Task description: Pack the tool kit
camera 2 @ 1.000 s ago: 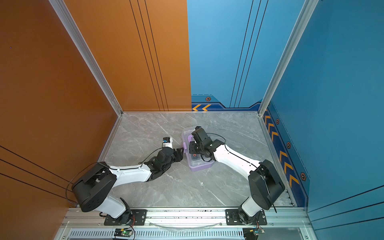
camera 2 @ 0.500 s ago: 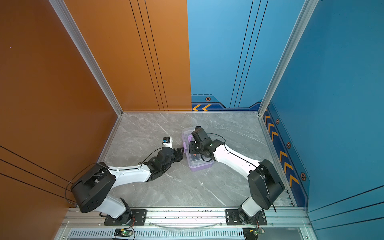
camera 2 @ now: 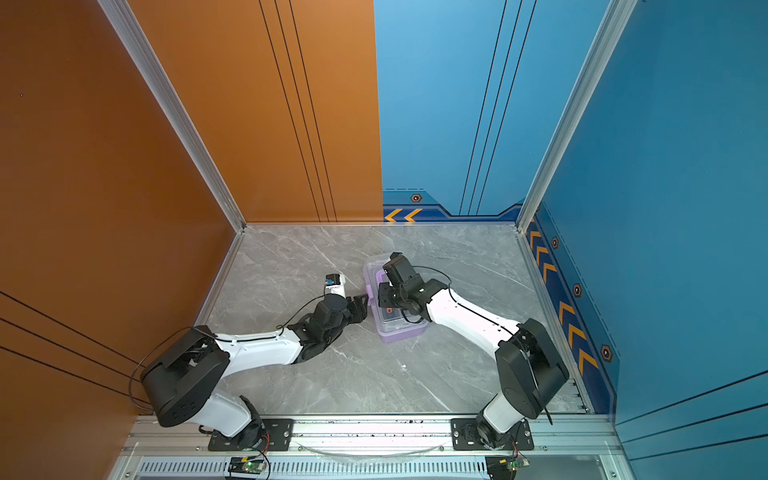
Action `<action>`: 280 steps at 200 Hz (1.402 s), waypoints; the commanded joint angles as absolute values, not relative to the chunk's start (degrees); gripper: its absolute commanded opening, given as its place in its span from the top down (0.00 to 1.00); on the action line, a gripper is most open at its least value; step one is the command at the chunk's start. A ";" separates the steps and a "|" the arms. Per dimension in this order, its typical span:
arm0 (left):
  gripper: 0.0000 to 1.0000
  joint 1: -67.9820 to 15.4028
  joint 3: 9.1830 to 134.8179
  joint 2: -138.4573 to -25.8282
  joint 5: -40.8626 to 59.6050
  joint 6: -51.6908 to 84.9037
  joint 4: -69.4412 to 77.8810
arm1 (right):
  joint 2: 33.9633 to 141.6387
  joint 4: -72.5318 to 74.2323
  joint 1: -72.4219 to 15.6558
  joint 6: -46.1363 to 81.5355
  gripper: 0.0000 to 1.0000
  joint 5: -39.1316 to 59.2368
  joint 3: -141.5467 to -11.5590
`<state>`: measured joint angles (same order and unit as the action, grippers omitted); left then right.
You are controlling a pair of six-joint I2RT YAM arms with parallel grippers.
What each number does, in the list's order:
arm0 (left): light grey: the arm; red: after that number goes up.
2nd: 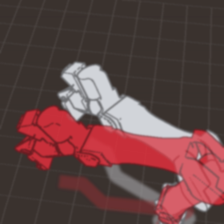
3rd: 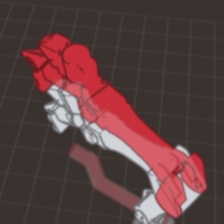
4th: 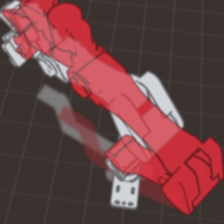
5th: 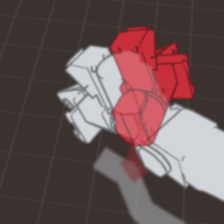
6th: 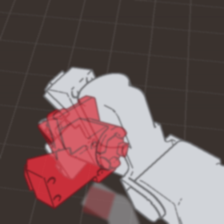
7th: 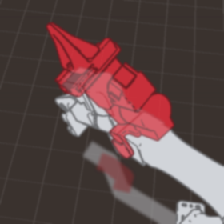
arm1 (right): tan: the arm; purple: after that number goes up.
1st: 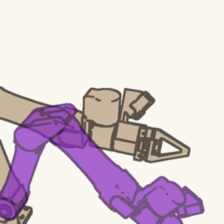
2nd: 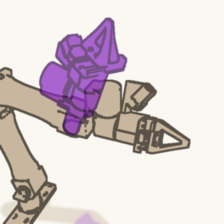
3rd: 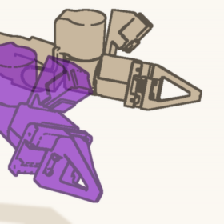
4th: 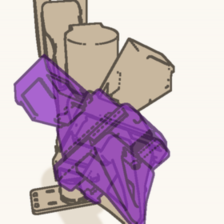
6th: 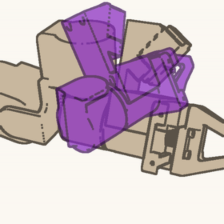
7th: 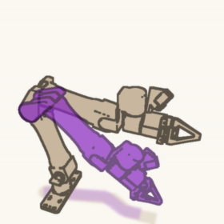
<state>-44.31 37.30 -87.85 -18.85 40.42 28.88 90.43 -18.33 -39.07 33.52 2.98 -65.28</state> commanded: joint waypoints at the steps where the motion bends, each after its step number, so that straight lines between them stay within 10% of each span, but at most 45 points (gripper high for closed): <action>1: 0.39 -45.15 38.76 -86.81 -18.81 40.95 28.91 | 92.32 -20.62 -39.81 34.45 0.71 4.13 -65.02; 93: 0.47 -45.08 41.89 -92.09 -16.16 41.05 29.71 | 93.60 -21.54 -41.83 34.03 0.72 4.32 -66.41; 172: 0.86 -44.39 43.38 -98.73 -10.37 44.03 35.12 | 94.58 -21.67 -41.74 34.30 0.73 5.09 -66.41; 236: 0.80 -42.40 41.67 -97.74 -8.76 46.11 36.03 | 94.75 -21.55 -41.75 34.40 0.75 5.29 -66.54; 280: 0.58 -40.66 36.94 -90.98 -9.33 43.50 35.83 | 90.42 -21.65 -40.77 33.40 0.73 4.78 -66.76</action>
